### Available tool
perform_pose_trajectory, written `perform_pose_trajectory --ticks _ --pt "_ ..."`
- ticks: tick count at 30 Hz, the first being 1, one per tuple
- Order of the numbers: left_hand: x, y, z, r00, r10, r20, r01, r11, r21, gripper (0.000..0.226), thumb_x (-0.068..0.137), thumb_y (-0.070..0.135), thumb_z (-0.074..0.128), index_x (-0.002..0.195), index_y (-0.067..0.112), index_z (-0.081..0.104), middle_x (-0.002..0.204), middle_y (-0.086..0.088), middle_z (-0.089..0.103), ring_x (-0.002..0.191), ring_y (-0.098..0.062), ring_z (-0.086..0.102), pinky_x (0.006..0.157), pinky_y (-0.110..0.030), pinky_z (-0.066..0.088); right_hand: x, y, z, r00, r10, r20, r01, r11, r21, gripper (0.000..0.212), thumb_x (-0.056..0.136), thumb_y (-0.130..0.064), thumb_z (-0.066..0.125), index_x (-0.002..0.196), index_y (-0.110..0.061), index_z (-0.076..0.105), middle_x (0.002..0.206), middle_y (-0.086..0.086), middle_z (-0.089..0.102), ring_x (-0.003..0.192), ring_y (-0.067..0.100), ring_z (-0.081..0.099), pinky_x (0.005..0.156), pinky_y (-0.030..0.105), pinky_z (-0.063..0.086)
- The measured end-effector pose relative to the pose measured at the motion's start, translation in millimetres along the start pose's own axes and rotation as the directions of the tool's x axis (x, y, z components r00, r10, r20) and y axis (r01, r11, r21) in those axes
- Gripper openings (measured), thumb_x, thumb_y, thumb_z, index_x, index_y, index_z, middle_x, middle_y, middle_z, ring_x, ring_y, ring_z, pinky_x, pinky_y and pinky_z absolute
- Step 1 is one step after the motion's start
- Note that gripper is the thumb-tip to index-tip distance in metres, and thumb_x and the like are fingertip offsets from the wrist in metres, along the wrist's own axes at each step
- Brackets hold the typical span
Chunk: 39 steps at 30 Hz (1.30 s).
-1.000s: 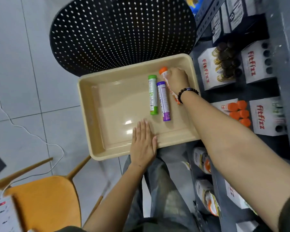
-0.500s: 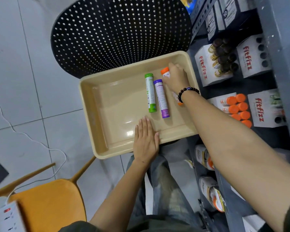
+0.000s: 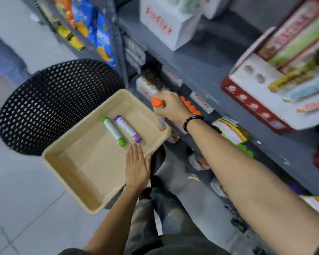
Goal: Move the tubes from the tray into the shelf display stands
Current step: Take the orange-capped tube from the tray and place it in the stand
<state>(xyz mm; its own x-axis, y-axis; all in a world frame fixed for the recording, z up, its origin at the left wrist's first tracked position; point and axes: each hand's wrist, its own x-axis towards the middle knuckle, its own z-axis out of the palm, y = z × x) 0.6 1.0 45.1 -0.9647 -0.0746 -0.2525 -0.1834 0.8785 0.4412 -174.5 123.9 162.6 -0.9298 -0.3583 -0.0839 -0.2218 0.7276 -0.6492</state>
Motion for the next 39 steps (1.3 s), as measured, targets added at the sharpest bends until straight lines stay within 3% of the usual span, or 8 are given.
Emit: perform_pose_trajectory --ticks 7,11,15,21,25,32,37,39 --pt "7.6 90.2 -29.2 0.908 0.417 0.036 -0.418 0.908 0.028 0.068 0.096 0.039 0.014 0.132 -0.016 0.033 0.139 -0.035 0.036 0.130 -0.049 0.034 0.108 -0.055 0.028 -114.6 4.8 -103.0 0.922 0.158 -0.354 -0.148 0.987 0.055 0.029 0.066 -0.011 0.069 0.095 -0.008 0.069 0.078 0.012 0.057 0.076 0.029 0.059 0.074 0.038 0.048" --pt "7.6 161.2 -34.3 0.783 0.620 0.052 -0.622 0.781 0.058 0.071 0.089 0.039 0.011 0.137 -0.012 0.021 0.147 -0.032 0.023 0.139 -0.043 0.018 0.116 -0.049 0.017 -194.8 13.3 -164.5 0.814 0.232 -0.532 -0.226 0.971 0.078 0.012 0.065 -0.013 0.066 0.077 -0.012 0.065 0.074 0.017 0.059 0.069 0.030 0.055 0.067 0.038 0.045" --pt "-6.4 232.6 -21.2 0.607 0.793 0.050 -0.794 0.603 0.076 0.062 0.095 0.035 0.022 0.139 -0.009 0.021 0.149 -0.029 0.021 0.140 -0.040 0.016 0.117 -0.046 0.012 -273.7 27.4 -216.4 0.708 0.312 -0.634 -0.310 0.943 0.118 0.029 0.067 -0.009 0.071 0.096 -0.010 0.070 0.083 0.015 0.061 0.079 0.028 0.060 0.073 0.036 0.047" --pt "-22.0 315.9 20.2 0.423 0.897 0.129 -0.906 0.418 0.061 0.057 0.100 0.030 0.032 0.142 -0.003 0.015 0.153 -0.022 0.014 0.143 -0.033 0.009 0.118 -0.041 0.006 -361.5 52.7 -260.6 0.608 0.357 -0.709 -0.378 0.916 0.137 0.024 0.066 -0.009 0.071 0.091 -0.010 0.068 0.081 0.013 0.067 0.068 0.017 0.055 0.070 0.034 0.049" --pt "-12.4 352.1 43.0 0.446 0.873 0.197 -0.895 0.430 0.117 0.060 0.099 0.038 0.021 0.144 0.000 0.006 0.156 -0.017 0.003 0.144 -0.027 -0.002 0.119 -0.037 0.000 -396.6 70.7 -279.7 0.588 0.392 -0.707 -0.385 0.905 0.182 0.026 0.068 -0.006 0.071 0.094 -0.004 0.067 0.090 0.023 0.067 0.077 0.026 0.062 0.073 0.038 0.055" --pt "-8.4 367.8 56.1 0.513 0.816 0.269 -0.855 0.455 0.251 0.063 0.098 0.043 0.014 0.145 0.001 0.005 0.156 -0.016 0.005 0.144 -0.028 0.001 0.119 -0.038 0.002 -422.8 84.6 -301.4 0.570 0.451 -0.687 -0.372 0.887 0.273 0.029 0.069 -0.005 0.073 0.096 -0.012 0.067 0.086 -0.002 0.064 0.056 -0.010 0.055 0.050 0.004 0.041" --pt "-10.1 367.4 56.8 0.517 0.819 0.248 -0.850 0.458 0.261 0.062 0.098 0.043 0.014 0.145 0.002 0.008 0.156 -0.016 0.008 0.144 -0.028 0.004 0.119 -0.039 0.003 -434.4 84.6 -311.8 0.575 0.520 -0.632 -0.433 0.848 0.305 0.033 0.069 -0.004 0.074 0.087 -0.029 0.063 0.091 0.003 0.062 0.060 0.032 0.063 0.058 0.049 0.056" --pt "-10.4 367.5 56.9 0.518 0.816 0.256 -0.850 0.457 0.262 0.062 0.098 0.043 0.013 0.145 0.003 0.007 0.157 -0.015 0.007 0.144 -0.028 0.003 0.119 -0.039 0.003 -437.1 82.6 -316.5 0.565 0.539 -0.624 -0.486 0.829 0.275 0.036 0.069 -0.002 0.074 0.091 -0.029 0.063 0.099 0.007 0.061 0.071 0.036 0.067 0.063 0.046 0.059"
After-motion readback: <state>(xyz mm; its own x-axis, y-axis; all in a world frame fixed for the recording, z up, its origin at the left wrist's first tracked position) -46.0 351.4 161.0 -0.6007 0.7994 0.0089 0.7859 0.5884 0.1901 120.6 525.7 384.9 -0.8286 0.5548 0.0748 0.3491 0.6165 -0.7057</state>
